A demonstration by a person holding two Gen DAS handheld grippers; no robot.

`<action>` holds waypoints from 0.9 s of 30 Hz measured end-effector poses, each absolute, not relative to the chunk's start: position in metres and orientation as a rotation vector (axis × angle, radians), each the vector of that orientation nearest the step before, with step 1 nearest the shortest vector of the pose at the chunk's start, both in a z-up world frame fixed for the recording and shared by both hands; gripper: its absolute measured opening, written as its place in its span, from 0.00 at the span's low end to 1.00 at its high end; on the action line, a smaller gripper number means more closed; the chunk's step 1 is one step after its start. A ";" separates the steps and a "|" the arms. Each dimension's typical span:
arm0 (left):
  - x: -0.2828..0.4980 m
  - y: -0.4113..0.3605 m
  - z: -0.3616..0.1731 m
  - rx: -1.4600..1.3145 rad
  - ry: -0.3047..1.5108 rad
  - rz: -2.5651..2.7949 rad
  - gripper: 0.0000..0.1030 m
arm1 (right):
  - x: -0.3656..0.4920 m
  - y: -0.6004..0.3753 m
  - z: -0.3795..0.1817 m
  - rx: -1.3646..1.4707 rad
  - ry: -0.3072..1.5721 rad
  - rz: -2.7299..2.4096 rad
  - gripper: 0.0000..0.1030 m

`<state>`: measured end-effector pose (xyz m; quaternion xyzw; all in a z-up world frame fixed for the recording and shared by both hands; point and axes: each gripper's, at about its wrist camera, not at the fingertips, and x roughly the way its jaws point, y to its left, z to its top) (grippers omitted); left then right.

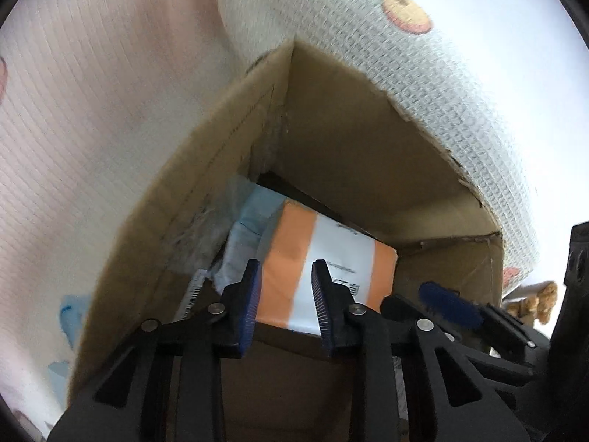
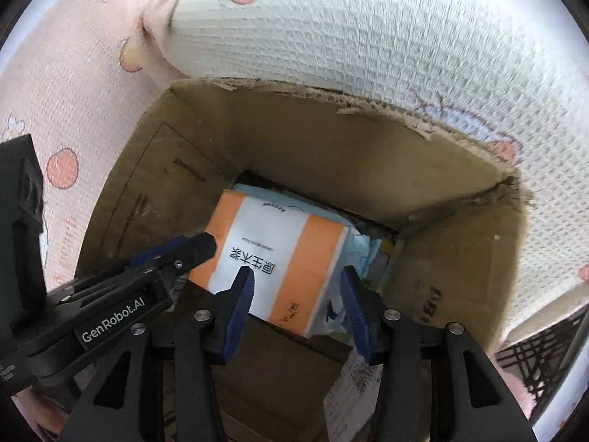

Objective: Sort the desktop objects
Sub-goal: 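Lower the tissue pack into the cardboard box and open the right gripper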

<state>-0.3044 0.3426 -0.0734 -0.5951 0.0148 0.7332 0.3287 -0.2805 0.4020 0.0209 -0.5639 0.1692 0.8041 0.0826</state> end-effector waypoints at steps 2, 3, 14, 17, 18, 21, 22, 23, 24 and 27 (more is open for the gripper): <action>-0.301 0.335 -0.069 -1.544 0.026 1.915 0.31 | -0.276 0.400 0.026 -1.679 0.499 2.412 0.50; -0.300 0.332 -0.069 -1.554 0.012 1.906 0.31 | -0.273 0.398 0.028 -1.676 0.493 2.418 0.52; -0.274 0.322 -0.083 -1.655 0.139 1.898 0.02 | -0.258 0.373 0.032 -1.805 0.481 2.508 0.25; -0.272 0.326 -0.092 -1.704 0.163 1.858 0.01 | -0.263 0.361 0.021 -1.888 0.411 2.453 0.14; -0.274 0.327 -0.095 -1.721 0.171 1.860 0.01 | -0.266 0.361 0.016 -1.902 0.389 2.412 0.14; -0.282 0.331 -0.104 -1.783 0.188 1.836 0.01 | -0.272 0.366 0.002 -1.960 0.463 2.343 0.15; -0.285 0.332 -0.107 -1.805 0.192 1.824 0.01 | -0.274 0.368 -0.002 -1.979 0.478 2.326 0.15; -0.288 0.335 -0.110 -1.822 0.205 1.815 0.01 | -0.277 0.368 -0.008 -2.007 0.459 2.302 0.15; -0.291 0.338 -0.113 -1.833 0.221 1.818 0.01 | -0.279 0.367 -0.012 -2.025 0.445 2.286 0.15; -0.297 0.347 -0.119 -1.827 0.215 1.820 0.01 | -0.287 0.367 -0.025 -2.062 0.463 2.267 0.15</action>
